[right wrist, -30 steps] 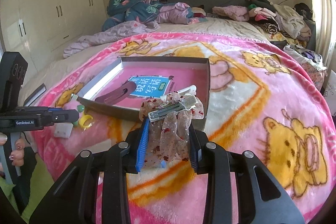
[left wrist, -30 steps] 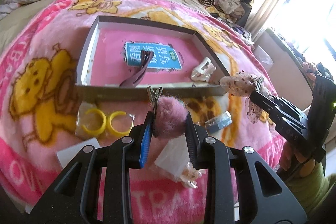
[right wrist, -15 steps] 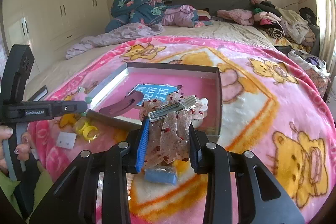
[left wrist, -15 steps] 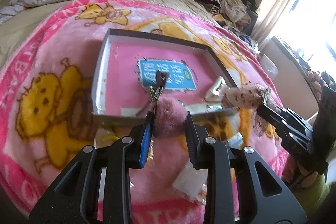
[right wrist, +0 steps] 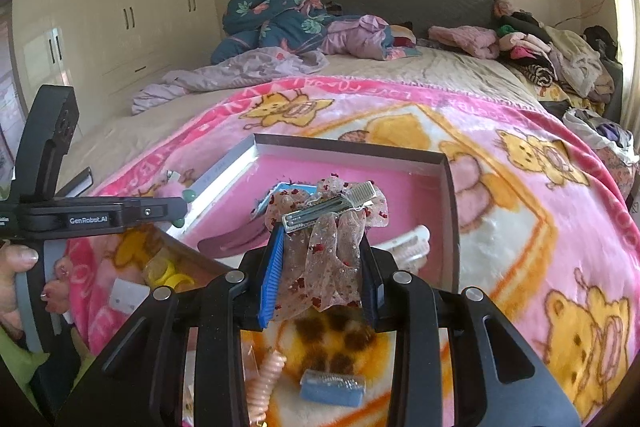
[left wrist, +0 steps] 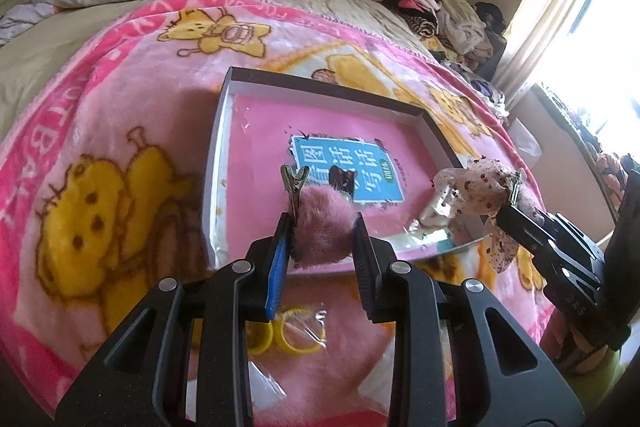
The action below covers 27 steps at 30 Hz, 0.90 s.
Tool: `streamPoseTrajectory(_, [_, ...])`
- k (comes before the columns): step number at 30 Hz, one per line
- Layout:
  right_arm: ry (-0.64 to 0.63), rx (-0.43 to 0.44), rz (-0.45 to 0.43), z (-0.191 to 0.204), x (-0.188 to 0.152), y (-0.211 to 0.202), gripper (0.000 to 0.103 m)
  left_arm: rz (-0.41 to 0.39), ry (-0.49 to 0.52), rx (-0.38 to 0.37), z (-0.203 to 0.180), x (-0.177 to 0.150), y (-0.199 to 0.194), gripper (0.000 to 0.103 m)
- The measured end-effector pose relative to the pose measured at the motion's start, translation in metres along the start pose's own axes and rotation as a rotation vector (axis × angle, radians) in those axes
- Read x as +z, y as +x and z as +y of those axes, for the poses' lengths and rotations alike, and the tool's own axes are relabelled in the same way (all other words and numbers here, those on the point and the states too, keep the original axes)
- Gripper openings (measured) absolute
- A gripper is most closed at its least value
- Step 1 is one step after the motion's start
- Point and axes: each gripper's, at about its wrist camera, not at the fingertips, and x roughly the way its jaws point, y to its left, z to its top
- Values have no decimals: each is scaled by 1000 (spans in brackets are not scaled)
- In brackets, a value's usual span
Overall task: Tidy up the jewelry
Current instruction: 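Carry scrunchie and pom-pom clip into the tray and open both tools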
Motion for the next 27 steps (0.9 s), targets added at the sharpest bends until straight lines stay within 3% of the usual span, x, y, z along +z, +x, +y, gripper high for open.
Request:
streamPoseTrajectory(14, [24,-39,29,-23,6,37,32,13,-5,31,8,22,28,22])
streamPoseTrajectory(27, [36,-73,75,-41,12,80,32,70,1,43,9,20,57,22])
